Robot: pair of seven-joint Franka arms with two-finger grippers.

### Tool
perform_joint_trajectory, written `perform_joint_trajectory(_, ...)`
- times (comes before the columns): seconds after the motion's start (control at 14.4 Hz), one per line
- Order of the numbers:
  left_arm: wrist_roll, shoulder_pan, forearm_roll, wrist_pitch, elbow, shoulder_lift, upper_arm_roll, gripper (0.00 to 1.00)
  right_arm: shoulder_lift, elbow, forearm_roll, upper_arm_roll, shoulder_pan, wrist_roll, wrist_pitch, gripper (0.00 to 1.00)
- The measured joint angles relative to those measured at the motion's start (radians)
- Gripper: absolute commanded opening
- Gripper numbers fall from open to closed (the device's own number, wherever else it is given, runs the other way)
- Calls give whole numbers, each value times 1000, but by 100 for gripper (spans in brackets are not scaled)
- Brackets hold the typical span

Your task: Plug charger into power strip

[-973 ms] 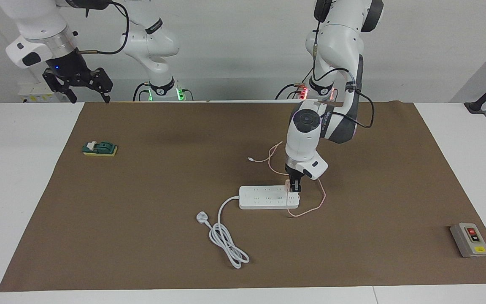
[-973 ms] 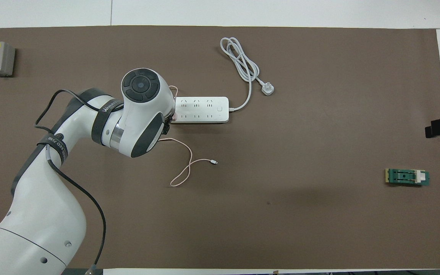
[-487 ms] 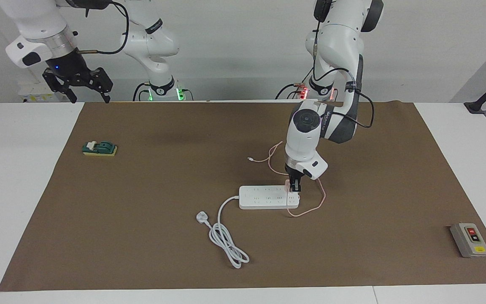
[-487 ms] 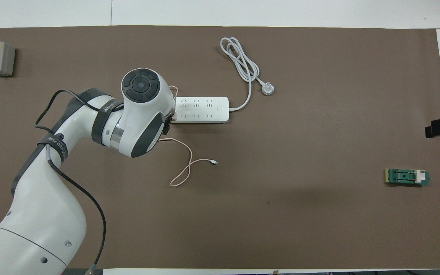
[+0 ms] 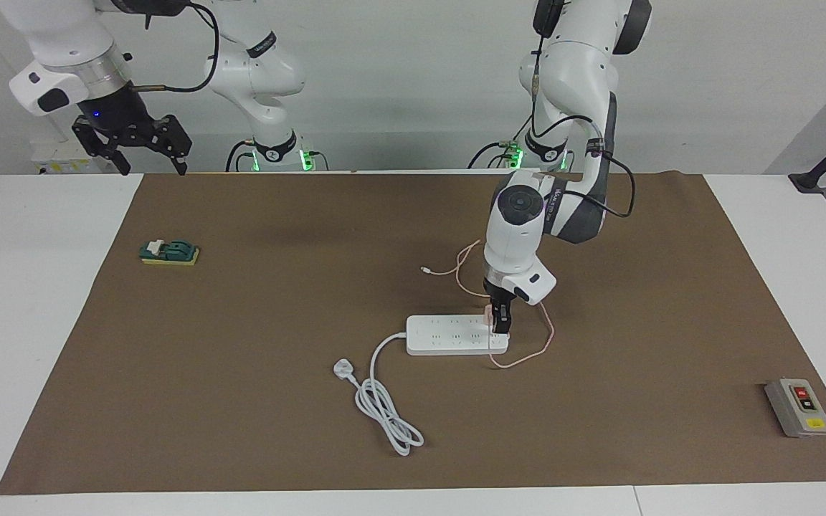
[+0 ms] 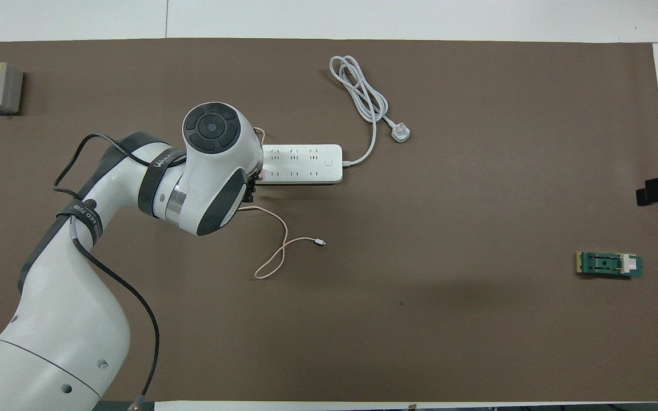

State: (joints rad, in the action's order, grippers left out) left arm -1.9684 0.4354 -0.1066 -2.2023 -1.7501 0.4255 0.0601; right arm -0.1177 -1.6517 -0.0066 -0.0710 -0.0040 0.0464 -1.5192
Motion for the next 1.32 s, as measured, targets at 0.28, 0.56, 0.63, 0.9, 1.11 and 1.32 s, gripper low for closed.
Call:
perform_joint_trajectory(0.28, 185, -37, 29, 21, -5, -5, 24, 78, 0, 0, 0, 0, 0, 0, 0, 100)
perform_joint_trajectory(0.56, 204, -51, 30, 42, -5, -34, 28, 82, 0, 0, 0, 0, 0, 0, 0, 100)
perform_joint_trajectory(0.63, 204, -51, 30, 52, -5, -45, 28, 82, 0, 0, 0, 0, 0, 0, 0, 100)
perform_joint_trajectory(0.9, 204, -54, 31, 90, -4, -109, 28, 82, 0, 0, 0, 0, 0, 0, 0, 100)
perform_joint_trajectory(1.11, 260, -73, 51, 143, 3, -166, 29, 82, 0, 0, 0, 0, 0, 0, 0, 100)
perform_joint_trajectory(1.32, 393, -115, 83, 225, 45, -203, 27, 82, 0, 0, 0, 0, 0, 0, 0, 100)
